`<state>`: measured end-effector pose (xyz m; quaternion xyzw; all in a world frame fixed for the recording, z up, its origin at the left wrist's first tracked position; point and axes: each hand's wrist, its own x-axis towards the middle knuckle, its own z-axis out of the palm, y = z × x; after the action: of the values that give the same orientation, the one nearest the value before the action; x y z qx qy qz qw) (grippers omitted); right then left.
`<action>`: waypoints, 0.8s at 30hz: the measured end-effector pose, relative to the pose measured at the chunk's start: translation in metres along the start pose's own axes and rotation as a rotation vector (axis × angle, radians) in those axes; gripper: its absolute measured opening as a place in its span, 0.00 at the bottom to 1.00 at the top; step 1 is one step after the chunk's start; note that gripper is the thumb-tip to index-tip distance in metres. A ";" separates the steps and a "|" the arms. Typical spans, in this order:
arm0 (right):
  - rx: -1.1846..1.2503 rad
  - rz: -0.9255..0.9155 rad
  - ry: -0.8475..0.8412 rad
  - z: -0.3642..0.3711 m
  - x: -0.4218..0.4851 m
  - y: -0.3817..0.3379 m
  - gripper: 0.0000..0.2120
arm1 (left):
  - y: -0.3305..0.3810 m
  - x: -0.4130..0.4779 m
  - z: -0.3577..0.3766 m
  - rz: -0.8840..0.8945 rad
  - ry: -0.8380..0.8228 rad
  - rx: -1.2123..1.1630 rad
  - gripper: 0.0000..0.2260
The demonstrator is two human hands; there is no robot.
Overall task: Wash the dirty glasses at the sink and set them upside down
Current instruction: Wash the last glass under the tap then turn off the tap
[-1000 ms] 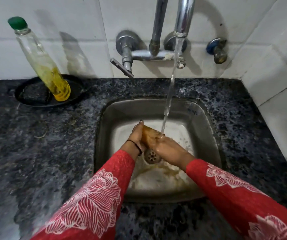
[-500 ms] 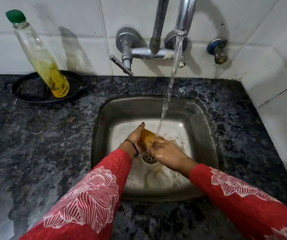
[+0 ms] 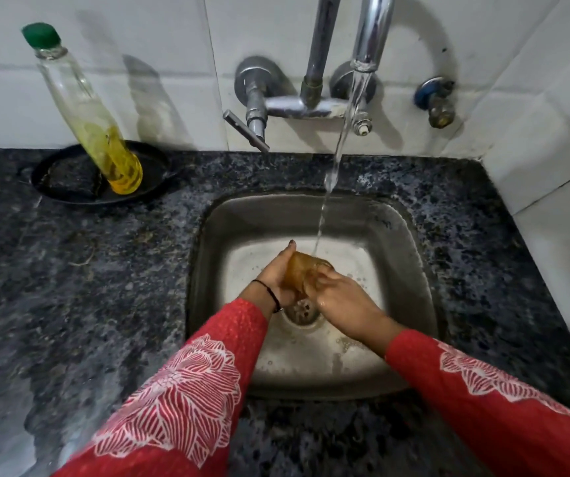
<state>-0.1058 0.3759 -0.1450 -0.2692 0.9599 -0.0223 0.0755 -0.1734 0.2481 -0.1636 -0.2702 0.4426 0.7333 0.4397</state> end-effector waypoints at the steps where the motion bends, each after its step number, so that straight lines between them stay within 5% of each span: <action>1: 0.080 0.017 0.097 -0.003 0.003 0.000 0.16 | -0.002 0.001 0.001 0.021 -0.028 -0.068 0.28; 6: 0.987 0.468 0.503 -0.007 0.011 -0.012 0.10 | -0.001 0.000 0.006 0.214 -0.010 -0.278 0.20; 8: 1.539 0.824 0.702 -0.012 0.016 -0.015 0.08 | 0.007 -0.003 0.012 0.292 0.032 -0.244 0.17; 11: 2.243 1.224 0.865 -0.010 0.026 -0.014 0.18 | 0.021 -0.006 0.032 0.444 0.116 -0.033 0.06; 17: 2.379 1.396 0.938 0.000 0.038 -0.007 0.24 | 0.035 -0.016 0.068 0.513 0.058 0.221 0.04; 21: 2.452 1.154 0.971 -0.015 0.047 0.007 0.17 | 0.039 -0.031 0.060 0.551 -0.081 0.125 0.04; 24: 2.403 0.914 0.817 -0.032 0.052 0.013 0.13 | 0.035 -0.043 0.035 0.405 -0.295 0.067 0.08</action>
<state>-0.1611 0.3600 -0.1215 0.3301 0.3031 -0.8936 -0.0255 -0.1843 0.2540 -0.0994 -0.0514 0.4430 0.8228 0.3522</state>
